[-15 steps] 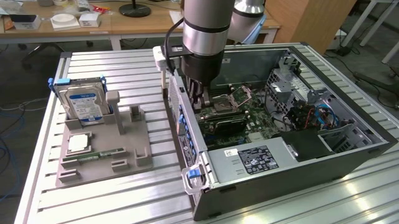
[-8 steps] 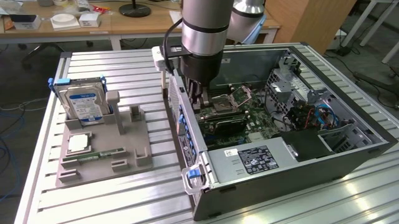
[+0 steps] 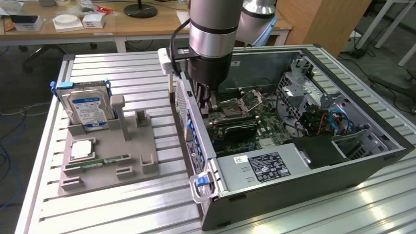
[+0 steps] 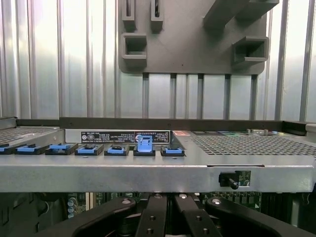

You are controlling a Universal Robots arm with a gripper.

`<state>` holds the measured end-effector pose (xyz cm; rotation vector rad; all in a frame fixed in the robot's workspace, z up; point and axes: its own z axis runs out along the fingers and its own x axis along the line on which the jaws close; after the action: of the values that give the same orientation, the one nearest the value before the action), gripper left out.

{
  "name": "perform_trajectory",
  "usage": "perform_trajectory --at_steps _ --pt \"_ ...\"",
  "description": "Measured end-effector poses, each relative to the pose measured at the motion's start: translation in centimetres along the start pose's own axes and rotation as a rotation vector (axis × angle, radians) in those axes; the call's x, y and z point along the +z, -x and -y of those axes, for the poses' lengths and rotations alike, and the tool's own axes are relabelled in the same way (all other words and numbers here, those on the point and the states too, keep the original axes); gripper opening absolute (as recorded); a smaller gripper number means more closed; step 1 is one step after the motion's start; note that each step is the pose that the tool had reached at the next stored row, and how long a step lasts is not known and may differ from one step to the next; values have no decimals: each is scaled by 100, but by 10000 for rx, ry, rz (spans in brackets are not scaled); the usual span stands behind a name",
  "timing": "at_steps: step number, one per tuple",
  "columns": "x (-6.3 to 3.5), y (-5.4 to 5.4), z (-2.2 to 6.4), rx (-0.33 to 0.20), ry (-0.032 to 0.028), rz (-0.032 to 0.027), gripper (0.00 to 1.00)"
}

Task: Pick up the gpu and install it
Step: 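Press down on the gpu until it lock into place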

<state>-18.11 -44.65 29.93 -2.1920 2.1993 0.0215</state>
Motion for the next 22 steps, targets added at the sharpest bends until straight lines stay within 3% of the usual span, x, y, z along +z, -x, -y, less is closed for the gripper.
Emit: perform_trajectory --at_steps 8,22 --pt "-10 1 81 -3 13 -10 10" --pt "-3 -36 53 -3 13 -9 10"
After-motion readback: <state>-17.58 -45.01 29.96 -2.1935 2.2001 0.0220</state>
